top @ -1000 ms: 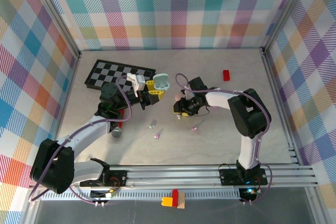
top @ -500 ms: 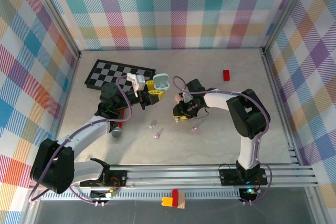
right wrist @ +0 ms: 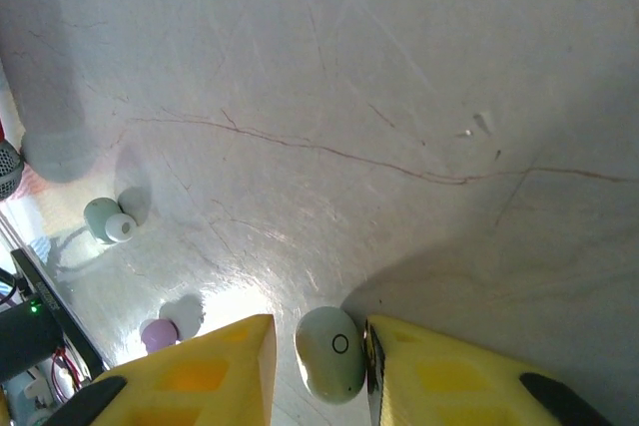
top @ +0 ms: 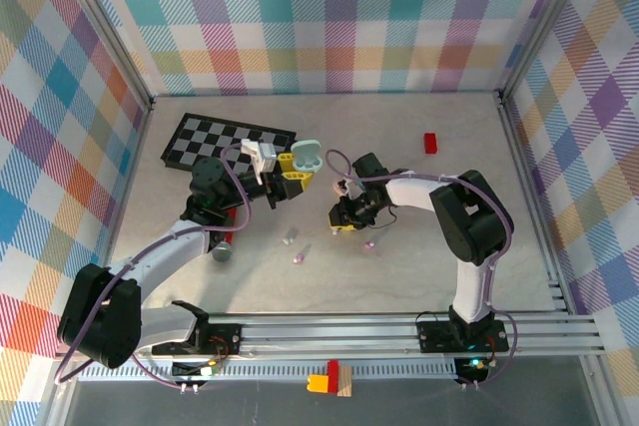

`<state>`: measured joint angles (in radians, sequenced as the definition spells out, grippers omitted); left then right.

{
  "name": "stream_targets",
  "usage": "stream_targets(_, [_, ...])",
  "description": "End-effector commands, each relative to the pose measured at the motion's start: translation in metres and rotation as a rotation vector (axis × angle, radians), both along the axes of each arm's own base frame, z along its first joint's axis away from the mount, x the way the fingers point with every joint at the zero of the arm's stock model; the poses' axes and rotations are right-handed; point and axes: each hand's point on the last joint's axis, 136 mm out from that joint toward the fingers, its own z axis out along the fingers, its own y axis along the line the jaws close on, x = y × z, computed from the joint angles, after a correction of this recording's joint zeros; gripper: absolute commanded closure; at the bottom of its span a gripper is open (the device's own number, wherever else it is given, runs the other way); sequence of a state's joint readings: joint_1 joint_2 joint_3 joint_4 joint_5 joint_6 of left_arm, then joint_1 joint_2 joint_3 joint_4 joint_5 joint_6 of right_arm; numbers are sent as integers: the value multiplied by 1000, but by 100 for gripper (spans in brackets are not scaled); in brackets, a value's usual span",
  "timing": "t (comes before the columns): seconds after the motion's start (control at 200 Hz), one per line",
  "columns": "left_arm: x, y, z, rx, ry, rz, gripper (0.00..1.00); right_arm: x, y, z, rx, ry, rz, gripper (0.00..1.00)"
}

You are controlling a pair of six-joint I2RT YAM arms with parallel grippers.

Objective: Insert wireless bluetooth earbuds into charging case

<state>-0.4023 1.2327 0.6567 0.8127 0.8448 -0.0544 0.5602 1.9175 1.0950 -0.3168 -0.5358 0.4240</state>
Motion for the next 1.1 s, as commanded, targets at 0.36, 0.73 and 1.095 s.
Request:
stream_targets(0.36, [0, 5, 5, 8, -42, 17, 65, -18, -1, -3, -47, 12, 54, 78])
stream_targets(0.73, [3, 12, 2, 10, -43, 45, 65, 8, -41, 24, -233, -149, -172, 81])
stream_targets(1.095, [3, 22, -1, 14, -29, 60, 65, 20, -119, 46, -665, -270, -320, 83])
